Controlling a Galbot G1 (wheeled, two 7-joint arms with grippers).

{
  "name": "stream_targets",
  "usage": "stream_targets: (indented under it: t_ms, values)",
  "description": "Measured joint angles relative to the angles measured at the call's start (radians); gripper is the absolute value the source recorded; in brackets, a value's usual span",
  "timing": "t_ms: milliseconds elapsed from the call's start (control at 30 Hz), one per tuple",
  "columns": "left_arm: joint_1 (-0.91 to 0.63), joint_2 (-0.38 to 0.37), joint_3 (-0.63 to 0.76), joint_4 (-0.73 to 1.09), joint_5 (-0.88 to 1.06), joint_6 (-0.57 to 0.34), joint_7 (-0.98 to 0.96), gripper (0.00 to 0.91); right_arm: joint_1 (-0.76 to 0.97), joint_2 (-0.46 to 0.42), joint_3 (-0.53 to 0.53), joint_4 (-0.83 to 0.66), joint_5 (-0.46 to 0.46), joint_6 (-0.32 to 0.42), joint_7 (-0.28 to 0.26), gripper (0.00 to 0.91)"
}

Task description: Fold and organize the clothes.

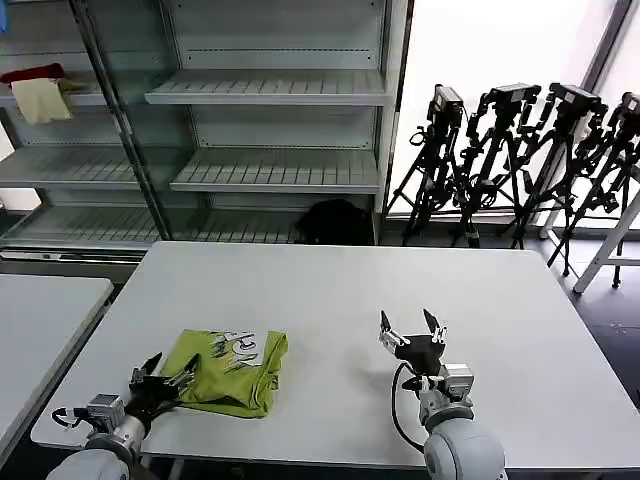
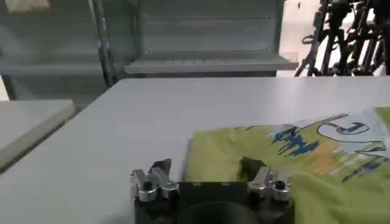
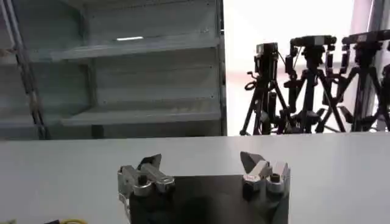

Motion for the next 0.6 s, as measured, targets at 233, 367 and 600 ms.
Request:
stream_targets:
  t_ms: [233, 367, 600]
  values:
    - [0.007, 0.003, -0.011, 0.003, -0.128, 0.036, -0.017, 0.02, 0.005, 0.006, -0.004, -0.001, -0.001, 0.0, 0.002, 0.907]
    - [0.01, 0.003, -0.014, 0.005, -0.189, 0.048, -0.021, 0.02, 0.005, 0.01, -0.008, -0.001, -0.005, 0.0, 0.003, 0.907]
    - [0.004, -0.006, -0.018, 0.002, -0.262, 0.064, -0.025, 0.0, 0.0, 0.007, -0.004, 0.002, -0.006, 0.002, 0.005, 0.907]
